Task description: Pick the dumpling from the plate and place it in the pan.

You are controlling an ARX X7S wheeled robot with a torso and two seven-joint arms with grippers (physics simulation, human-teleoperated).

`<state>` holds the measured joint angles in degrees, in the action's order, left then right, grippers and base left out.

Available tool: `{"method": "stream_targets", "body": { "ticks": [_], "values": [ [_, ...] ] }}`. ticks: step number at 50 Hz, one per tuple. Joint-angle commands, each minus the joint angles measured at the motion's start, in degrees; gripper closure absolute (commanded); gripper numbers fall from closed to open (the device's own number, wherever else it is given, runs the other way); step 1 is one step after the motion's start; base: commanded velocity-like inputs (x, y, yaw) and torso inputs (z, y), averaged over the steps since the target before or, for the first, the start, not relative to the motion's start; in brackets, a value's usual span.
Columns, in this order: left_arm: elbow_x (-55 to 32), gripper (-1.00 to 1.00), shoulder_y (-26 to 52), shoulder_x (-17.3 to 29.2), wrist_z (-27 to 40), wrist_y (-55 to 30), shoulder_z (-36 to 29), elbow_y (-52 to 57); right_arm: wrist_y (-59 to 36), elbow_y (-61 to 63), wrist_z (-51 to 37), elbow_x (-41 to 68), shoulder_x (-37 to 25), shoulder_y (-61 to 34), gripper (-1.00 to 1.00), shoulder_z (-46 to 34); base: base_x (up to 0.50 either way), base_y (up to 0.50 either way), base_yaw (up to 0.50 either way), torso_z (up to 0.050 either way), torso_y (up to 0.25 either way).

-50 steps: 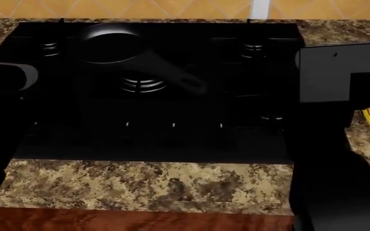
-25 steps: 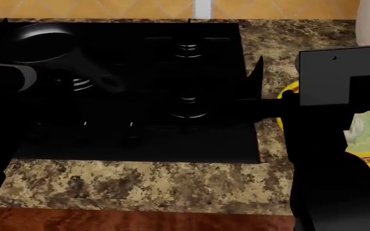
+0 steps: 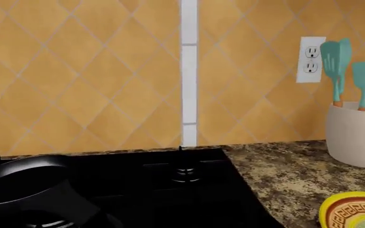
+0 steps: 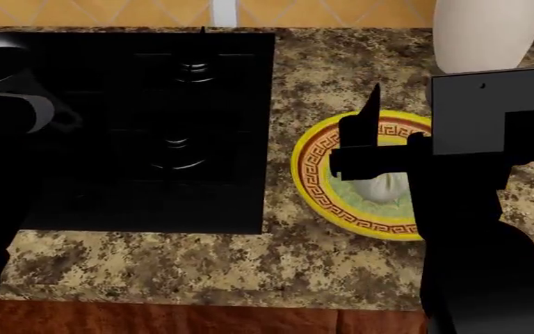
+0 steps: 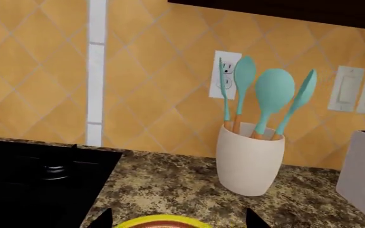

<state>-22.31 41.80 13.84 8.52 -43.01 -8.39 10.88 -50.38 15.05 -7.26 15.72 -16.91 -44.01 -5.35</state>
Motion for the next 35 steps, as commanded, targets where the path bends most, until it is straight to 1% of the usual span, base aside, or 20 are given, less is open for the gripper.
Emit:
{"method": "stream_targets", "body": {
  "ticks": [1, 13, 35],
  "values": [
    [-0.28, -1.00, -0.21, 0.50, 0.25, -0.02, 0.10, 0.35, -0.14, 0.18, -0.03, 0.51, 0.19, -0.02, -1.00, -0.42, 0.00, 0.00, 0.00, 0.000, 0.000],
    [-0.67, -1.00, -0.19, 0.62, 0.29, 0.27, -0.09, 0.19, -0.66, 0.72, -0.38, 0.90, 0.13, -0.07, -1.00, -0.34, 0.00, 0.00, 0.00, 0.000, 0.000],
    [-1.52, -1.00, -0.24, 1.03, 0.58, 0.25, -0.26, 0.72, -1.28, 1.51, -0.60, 1.45, -0.38, -0.08, -1.00, -0.64, 0.41, -0.08, 0.00, 0.000, 0.000]
  ]
}}
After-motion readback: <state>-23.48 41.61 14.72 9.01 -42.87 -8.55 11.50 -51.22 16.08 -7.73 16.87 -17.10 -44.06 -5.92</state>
